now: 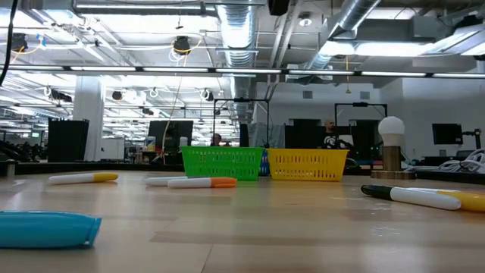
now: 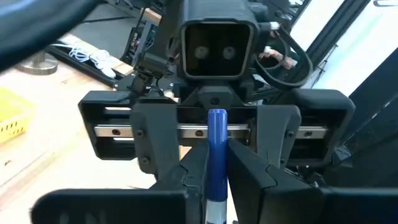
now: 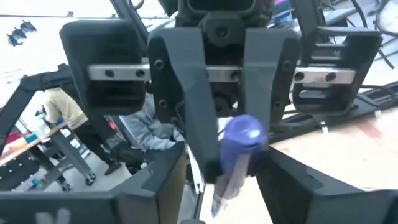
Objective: Pick & Place Markers
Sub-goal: Put the blue thin dry erase marker into the yellow bin
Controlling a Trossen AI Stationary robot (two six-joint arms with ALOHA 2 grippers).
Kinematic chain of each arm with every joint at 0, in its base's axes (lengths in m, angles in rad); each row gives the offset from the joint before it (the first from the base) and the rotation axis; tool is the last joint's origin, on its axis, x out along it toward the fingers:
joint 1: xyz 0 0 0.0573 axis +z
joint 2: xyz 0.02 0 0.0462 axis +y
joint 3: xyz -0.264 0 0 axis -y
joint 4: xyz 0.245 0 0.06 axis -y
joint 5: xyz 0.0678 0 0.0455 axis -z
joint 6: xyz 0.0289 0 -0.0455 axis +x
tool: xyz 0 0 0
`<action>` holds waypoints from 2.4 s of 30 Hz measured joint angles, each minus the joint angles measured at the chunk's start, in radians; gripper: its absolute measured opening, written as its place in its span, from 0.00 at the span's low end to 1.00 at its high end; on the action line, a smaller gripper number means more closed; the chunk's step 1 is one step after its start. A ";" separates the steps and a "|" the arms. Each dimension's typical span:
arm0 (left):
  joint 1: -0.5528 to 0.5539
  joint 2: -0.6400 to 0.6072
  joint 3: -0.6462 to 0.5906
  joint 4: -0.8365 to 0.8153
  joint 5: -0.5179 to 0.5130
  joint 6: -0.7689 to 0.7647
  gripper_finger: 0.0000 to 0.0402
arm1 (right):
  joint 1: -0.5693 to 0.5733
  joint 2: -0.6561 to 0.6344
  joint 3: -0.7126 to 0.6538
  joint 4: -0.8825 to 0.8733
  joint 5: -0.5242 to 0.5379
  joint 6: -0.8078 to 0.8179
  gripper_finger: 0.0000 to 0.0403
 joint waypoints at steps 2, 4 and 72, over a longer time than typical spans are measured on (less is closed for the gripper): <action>0.000 0.000 -0.009 0.004 -0.003 -0.020 0.11 | 0.000 0.000 0.000 -0.011 -0.002 0.000 0.40; 0.000 0.000 -0.017 0.005 -0.003 -0.030 0.11 | 0.000 0.000 0.000 -0.024 -0.002 0.000 0.37; -0.130 -0.261 -0.017 -0.083 -0.054 0.278 0.37 | -0.090 -0.014 0.000 -0.416 0.013 0.096 0.11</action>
